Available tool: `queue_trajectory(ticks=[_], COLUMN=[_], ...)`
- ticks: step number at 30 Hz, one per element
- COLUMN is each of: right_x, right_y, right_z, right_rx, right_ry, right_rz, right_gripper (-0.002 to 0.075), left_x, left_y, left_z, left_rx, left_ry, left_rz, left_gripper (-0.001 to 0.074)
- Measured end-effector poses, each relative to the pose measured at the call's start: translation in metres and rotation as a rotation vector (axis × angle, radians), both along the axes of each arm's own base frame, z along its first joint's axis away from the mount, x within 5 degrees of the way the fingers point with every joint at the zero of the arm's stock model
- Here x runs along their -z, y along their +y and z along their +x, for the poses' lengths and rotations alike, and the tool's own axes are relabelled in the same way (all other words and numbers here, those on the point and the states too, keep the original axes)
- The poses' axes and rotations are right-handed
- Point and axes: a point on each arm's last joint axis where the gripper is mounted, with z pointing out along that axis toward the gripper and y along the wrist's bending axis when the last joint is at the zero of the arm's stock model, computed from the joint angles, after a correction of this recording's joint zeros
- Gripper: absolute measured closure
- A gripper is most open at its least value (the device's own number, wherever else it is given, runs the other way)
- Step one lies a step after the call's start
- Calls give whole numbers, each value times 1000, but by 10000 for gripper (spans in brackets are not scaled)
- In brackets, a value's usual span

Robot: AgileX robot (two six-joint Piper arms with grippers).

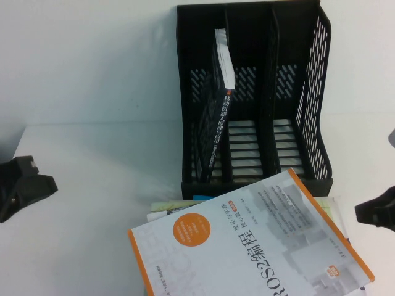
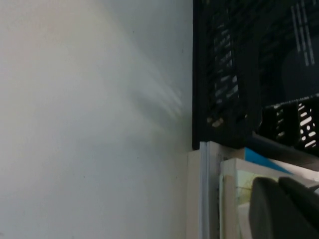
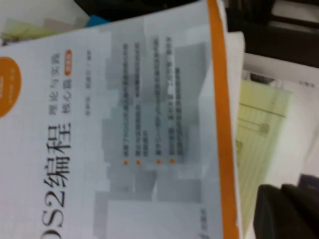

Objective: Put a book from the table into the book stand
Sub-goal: Push book with right arm, then pick up the book with your left arm

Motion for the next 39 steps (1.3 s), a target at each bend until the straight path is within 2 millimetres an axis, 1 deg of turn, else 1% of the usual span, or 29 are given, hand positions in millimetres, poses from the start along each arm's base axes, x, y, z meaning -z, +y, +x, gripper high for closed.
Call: queue_trajectory(ticks=[3,8,11,15,19,22,25,27,29,31,33,35,36,39], right_x=[7,21,31,40,40,41,41,41,41,41,41,41,41,41], right_y=[7,12,14,18,25,35,50,61,67,69,69,69,69,69], right_z=[16,38,44,46,45,41,34,28,26,25,26,26,26,26], right_rx=[-38,-41,-47,-63,-92,-139,-203,-244,-261,-253,-245,-243,-244,-243], right_ry=[1,37,71,112,113,122,129,128,124,126,128,129,129,130], right_rz=[41,59,64,65,63,63,62,60,57,60,61,62,62,62], right_gripper=[729,729,729,729,729,729,729,729,729,729,729,729,729,729], left_x=[6,41,59,73,75,75,75,74,74,75,76,78,79,83], left_y=[2,-5,-9,-12,-12,-13,-15,-17,-19,-20,-19,-18,-18,-18], left_z=[-2,-17,-27,-35,-37,-38,-39,-41,-43,-45,-46,-48,-49,-50], left_rx=[-16,0,11,12,17,24,44,70,98,116,114,104,101,100], left_ry=[18,113,152,188,196,200,207,217,228,244,274,308,322,354], left_rz=[-24,-98,-124,-144,-149,-154,-167,-184,-197,-191,-180,-173,-165,-167], left_gripper=[738,738,738,738,738,734,694,631,531,408,253,141,106,62])
